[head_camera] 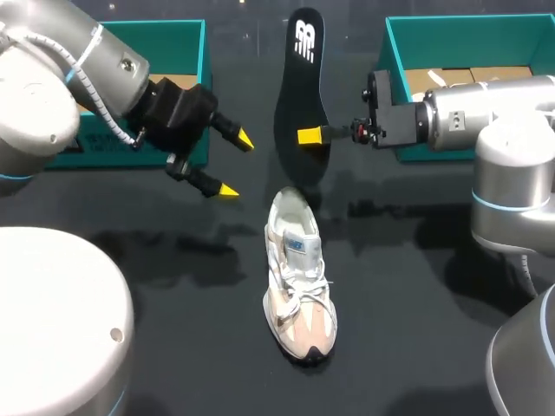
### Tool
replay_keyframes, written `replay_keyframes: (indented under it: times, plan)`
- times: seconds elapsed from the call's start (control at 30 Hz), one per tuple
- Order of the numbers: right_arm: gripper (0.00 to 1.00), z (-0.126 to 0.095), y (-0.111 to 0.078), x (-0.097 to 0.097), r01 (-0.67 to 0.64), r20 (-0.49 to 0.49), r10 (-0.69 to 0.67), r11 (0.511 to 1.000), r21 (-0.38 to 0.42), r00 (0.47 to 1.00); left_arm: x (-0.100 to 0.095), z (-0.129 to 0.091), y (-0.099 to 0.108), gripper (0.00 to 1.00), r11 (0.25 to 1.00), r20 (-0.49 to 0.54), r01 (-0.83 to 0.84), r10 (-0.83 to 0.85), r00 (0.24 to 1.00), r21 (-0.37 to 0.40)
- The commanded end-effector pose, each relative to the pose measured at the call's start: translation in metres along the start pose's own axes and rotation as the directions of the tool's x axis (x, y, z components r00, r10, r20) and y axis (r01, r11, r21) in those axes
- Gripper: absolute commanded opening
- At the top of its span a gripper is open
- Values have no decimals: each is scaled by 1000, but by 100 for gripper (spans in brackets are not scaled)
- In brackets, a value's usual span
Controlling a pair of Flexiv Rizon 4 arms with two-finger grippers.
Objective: Take the shoe out of the shoebox, open the shoe tongue, remove and reinsert the insole, then place the shoe into the shoebox
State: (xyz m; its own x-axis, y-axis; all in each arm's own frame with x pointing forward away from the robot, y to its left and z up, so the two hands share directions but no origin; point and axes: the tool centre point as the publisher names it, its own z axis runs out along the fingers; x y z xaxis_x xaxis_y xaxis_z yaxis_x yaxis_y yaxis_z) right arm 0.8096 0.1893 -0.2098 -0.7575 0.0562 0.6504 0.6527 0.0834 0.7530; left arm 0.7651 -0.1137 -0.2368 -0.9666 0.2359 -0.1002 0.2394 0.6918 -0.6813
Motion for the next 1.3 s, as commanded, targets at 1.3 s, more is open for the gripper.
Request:
replay_keyframes:
  times: [1.3]
  plan:
    - [0,23,-42,-13,199,-110,-198,980,-10,974,28,68,48,100,989,63,21,-12,998,-146]
